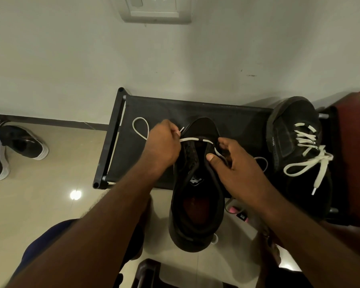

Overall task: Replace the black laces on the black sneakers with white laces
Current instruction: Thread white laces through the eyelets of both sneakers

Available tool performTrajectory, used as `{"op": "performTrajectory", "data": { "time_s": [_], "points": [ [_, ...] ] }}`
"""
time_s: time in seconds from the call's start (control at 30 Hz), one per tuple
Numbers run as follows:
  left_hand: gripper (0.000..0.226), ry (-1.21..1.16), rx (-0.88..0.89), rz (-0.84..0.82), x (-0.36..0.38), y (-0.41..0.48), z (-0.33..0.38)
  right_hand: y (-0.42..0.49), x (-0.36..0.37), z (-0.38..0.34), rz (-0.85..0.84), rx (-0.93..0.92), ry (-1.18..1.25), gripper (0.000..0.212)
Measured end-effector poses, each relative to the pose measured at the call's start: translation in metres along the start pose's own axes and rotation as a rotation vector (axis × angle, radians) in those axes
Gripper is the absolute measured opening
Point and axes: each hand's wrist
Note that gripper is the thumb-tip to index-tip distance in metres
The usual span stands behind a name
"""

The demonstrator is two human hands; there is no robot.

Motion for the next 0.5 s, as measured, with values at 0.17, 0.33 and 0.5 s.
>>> {"op": "performTrajectory", "data": {
  "time_s": [0.17,0.33,0.5],
  "points": [
    [0.019,0.165,0.01,0.067,0.001,0.017,-0.019,-0.001,-0.001,-0.003,-0.007,0.004,0.009,0.061],
    [0.017,0.427,0.091,-0.037,0.014,0.023,-0.024,-0.001,-0.002,-0.004,-0.008,0.014,0.017,0.06],
    [0.018,0.448,0.047,-0.03,0.01,0.026,-0.02,-0.004,-0.005,-0.009,0.03,0.002,0.071,0.055]
  ]
}}
Point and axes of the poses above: each hand's wrist, its own y-axis towards the middle knuckle, its own x-axis out of the palm, z = x × y, and after that the axes turned 9 degrees about y, right-handed
